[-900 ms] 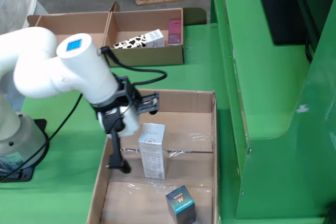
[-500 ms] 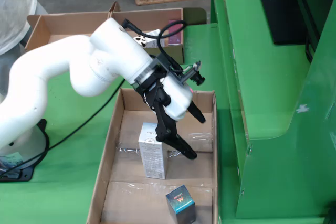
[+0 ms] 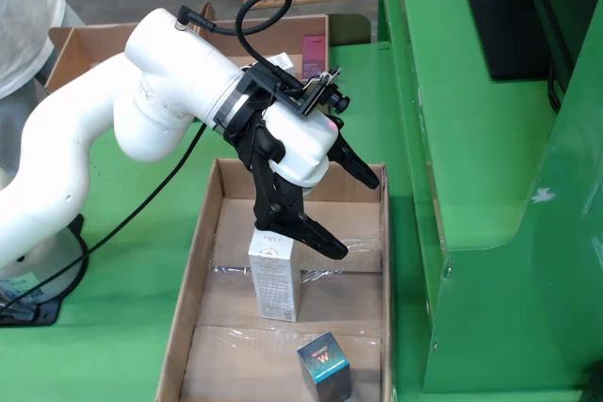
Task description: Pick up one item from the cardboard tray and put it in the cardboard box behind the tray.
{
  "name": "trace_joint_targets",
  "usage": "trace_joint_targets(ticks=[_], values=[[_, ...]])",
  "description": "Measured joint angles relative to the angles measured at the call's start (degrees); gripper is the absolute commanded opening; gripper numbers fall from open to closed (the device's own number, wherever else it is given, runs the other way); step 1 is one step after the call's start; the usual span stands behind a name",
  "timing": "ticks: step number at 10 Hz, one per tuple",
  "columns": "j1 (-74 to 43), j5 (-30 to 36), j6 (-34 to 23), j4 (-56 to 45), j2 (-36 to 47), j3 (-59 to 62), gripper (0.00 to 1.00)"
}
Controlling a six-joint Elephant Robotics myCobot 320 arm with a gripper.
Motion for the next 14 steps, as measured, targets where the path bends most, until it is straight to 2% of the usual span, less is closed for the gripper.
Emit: trace_joint_targets(ticks=[4, 7, 10, 14], values=[[0.00, 0.00, 0.00, 0.00, 0.00, 0.00, 1.00], [-0.27, 0.09, 2.63, 0.00, 0.00, 0.00, 1.00], [-6.42, 7.12, 10.36, -6.95, 1.94, 0.00, 1.00], [-7.48, 18.19, 12.11, -17.84, 5.81, 0.00, 1.00]])
